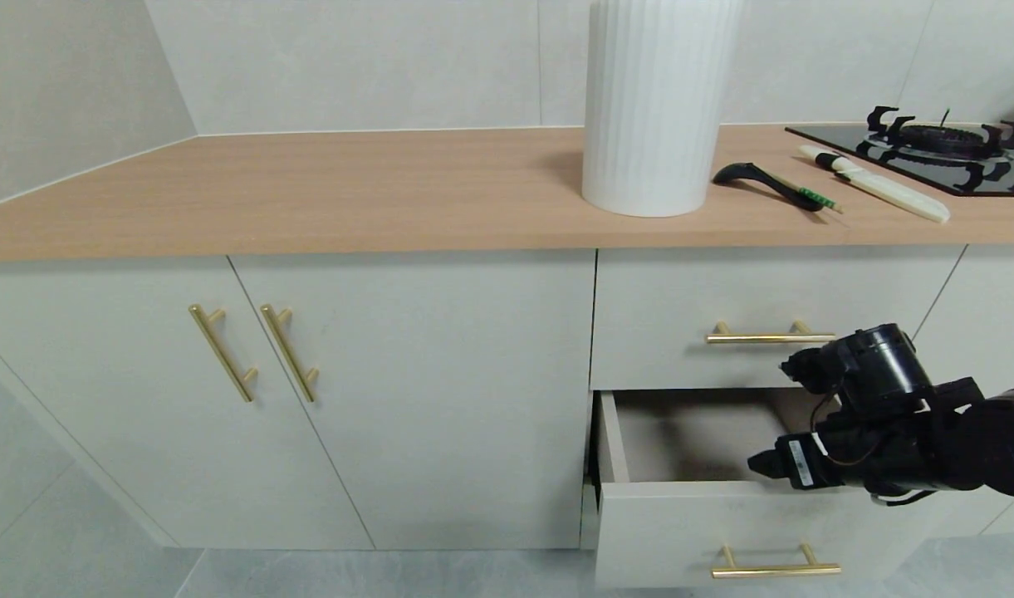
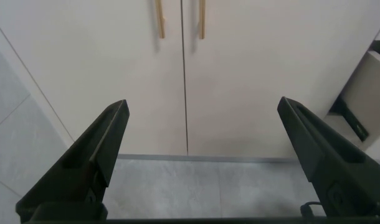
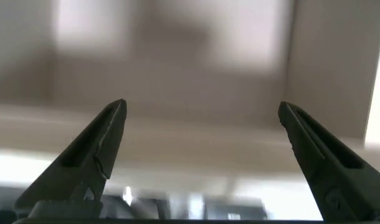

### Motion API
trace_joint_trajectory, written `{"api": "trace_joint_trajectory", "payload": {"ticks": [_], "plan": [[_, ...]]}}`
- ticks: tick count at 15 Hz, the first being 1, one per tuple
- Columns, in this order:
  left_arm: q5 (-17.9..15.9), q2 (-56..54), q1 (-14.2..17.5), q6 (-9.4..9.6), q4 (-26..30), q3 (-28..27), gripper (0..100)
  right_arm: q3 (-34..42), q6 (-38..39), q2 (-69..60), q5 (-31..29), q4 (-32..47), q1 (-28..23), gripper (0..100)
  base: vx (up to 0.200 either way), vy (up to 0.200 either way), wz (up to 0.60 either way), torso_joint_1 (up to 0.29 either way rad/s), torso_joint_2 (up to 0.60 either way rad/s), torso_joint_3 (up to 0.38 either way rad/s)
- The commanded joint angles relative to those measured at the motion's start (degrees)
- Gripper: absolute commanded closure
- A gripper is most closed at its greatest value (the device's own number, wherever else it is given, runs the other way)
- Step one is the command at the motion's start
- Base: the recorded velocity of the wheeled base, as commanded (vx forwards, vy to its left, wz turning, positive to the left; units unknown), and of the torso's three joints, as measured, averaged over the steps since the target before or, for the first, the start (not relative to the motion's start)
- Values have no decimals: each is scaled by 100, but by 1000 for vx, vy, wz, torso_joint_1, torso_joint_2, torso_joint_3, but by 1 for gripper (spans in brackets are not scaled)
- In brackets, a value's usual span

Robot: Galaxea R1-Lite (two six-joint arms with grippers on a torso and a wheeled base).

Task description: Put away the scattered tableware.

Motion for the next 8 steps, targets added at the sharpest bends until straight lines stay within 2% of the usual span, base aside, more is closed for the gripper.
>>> {"api": "trace_joint_trajectory", "payload": {"ticks": [1, 4, 8], "plan": [[2, 7, 2, -2, -1, 0, 0, -260, 17, -261, 0, 555, 17, 0, 0, 0, 0, 0, 0, 0], [2, 7, 2, -2, -1, 0, 0, -550, 17, -367, 176, 1776, 158, 0, 0, 0, 0, 0, 0, 0], [2, 7, 2, -2, -1, 0, 0, -612, -9, -437, 325, 2383, 316, 0, 0, 0, 0, 0, 0, 0]]}}
